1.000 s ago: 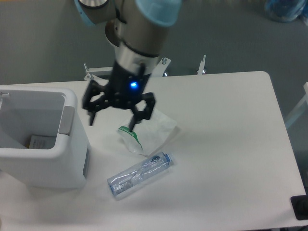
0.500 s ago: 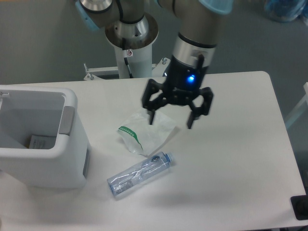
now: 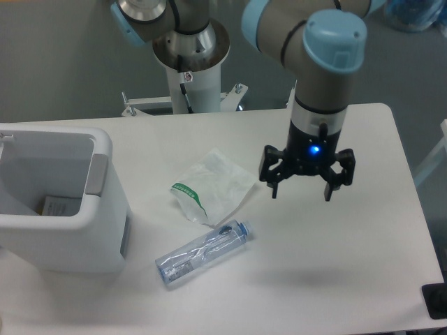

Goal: Open the trash can

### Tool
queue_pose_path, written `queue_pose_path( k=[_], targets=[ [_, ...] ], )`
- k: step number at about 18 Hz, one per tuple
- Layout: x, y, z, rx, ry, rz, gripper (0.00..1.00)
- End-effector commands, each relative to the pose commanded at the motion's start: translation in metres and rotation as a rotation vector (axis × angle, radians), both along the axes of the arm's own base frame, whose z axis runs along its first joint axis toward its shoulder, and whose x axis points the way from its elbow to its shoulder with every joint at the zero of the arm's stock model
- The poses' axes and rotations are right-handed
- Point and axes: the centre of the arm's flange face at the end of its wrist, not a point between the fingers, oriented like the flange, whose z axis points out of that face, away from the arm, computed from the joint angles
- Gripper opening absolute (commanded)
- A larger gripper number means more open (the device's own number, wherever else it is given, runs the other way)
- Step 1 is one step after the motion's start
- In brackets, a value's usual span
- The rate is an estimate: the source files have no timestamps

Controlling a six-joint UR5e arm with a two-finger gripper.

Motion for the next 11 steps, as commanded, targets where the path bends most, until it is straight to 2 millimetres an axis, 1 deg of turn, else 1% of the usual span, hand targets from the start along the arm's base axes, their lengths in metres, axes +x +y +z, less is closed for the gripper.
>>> queue_pose_path(
  k=[1,2,3,5,7,9,11],
  targets=[
    [-0.006,-0.003,-0.007,-0.025,0.009,-0.051,1.0],
    [-0.023,-0.021,-0.019,-0.062,0.012,-0.088,1.0],
    [-0.03,-0.031,-0.022,-0.075,0.013,-0.106,1.0],
    [-0.039,-0.043,-0.029,-0.087,0.011,-0.15,1.0],
    [-0.046,-0.048,-0.037,-0.112,0.012,-0.196,1.0],
    [-0.049,-0.053,-0.038,-0.168,0.031,-0.234,1.0],
    [-0.049,-0.052,-0.04,-0.182,0.034,-0.248,1.0]
  ],
)
